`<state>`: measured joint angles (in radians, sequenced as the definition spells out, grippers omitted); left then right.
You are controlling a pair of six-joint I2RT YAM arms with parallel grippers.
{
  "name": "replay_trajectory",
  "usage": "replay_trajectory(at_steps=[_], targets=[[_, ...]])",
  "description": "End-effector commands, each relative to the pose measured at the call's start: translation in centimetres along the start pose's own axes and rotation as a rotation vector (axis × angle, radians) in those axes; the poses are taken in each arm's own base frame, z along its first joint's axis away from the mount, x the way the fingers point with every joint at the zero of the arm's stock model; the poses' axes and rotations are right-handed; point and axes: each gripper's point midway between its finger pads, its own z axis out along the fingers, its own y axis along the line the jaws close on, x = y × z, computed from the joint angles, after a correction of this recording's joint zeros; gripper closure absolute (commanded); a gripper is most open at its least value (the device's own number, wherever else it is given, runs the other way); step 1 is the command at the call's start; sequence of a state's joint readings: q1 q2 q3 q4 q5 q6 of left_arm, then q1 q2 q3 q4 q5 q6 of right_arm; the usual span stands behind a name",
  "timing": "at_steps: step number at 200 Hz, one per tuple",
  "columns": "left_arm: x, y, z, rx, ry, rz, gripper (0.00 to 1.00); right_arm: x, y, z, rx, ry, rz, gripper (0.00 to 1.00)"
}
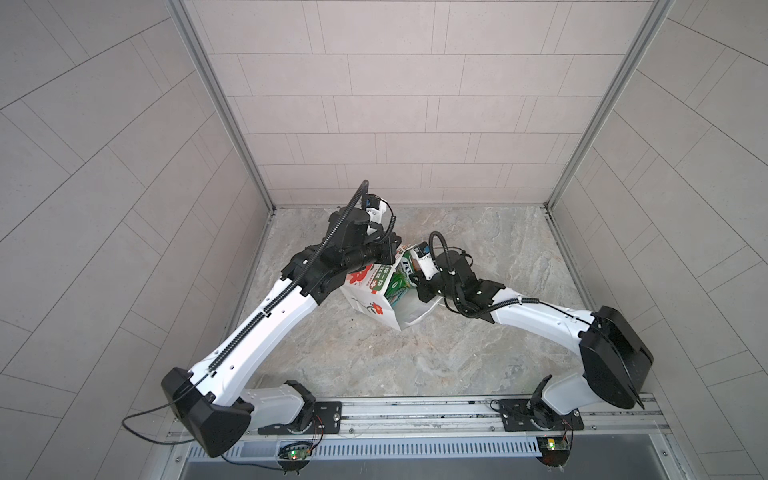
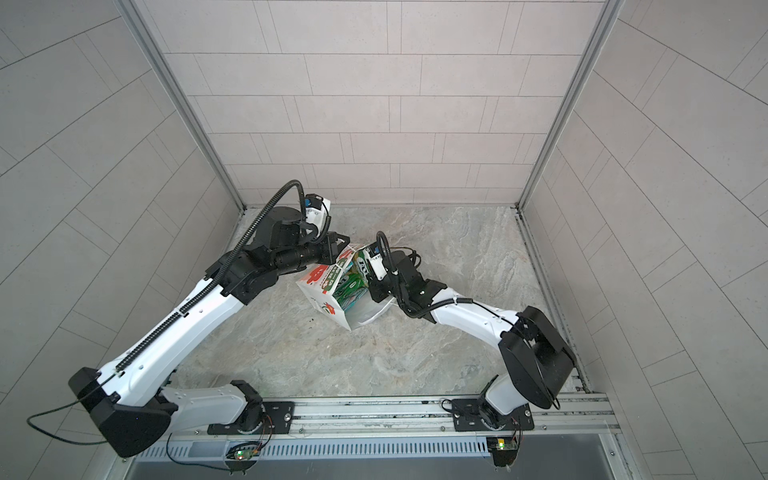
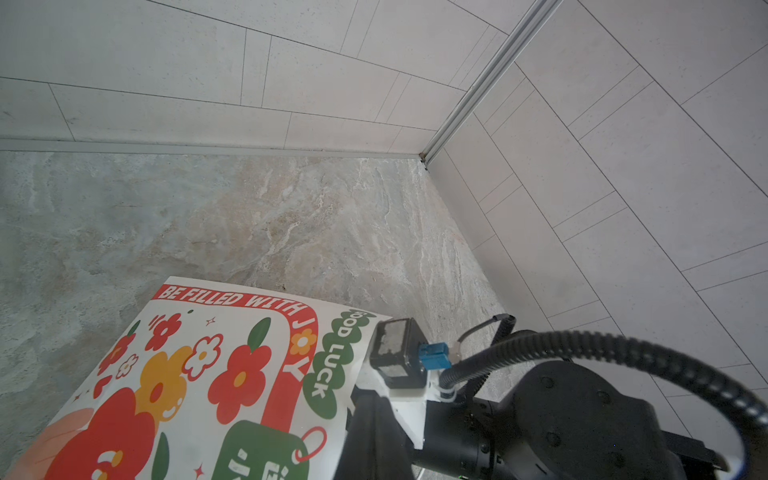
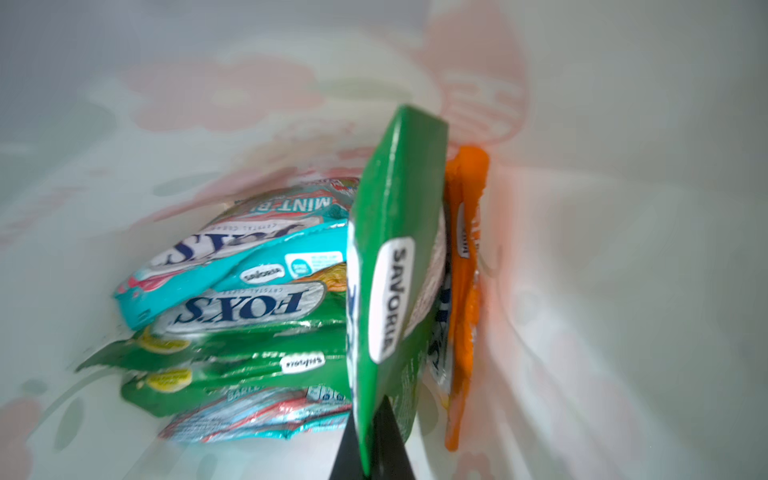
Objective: Take the snacks out of the paper bag
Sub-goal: 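Close the right gripper on the green packet and lift it out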
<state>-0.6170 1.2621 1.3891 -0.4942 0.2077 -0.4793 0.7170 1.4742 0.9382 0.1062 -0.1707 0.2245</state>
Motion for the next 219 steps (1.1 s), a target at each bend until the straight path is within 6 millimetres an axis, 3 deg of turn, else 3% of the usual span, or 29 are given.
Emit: replay_trajectory(at_steps=[1,115,186,219], targets=[[-0.4,-0.4,-0.4,0.002,-0.021,0.002,1.0,-3.0,1.1,-2.1,-0.039,-0.097,-0.012,1.0],[0.4,-0.4,0.1,0.015,0.001,-0.002,1.0,-7.4,2.3,-10.4,-0.113,-0.26,0.029,1.0],[0.8,-0.2,0.3,0.01,0.008,-0.002,1.0,-10.1,1.3,-16.5,-0.095,-0.418,0.072,1.0],[0.9,-0.3,0.4,0.015,0.016,0.001,1.0,-11.1,-0.2,-19.5,-0.004,-0.496,0.075,1.0]])
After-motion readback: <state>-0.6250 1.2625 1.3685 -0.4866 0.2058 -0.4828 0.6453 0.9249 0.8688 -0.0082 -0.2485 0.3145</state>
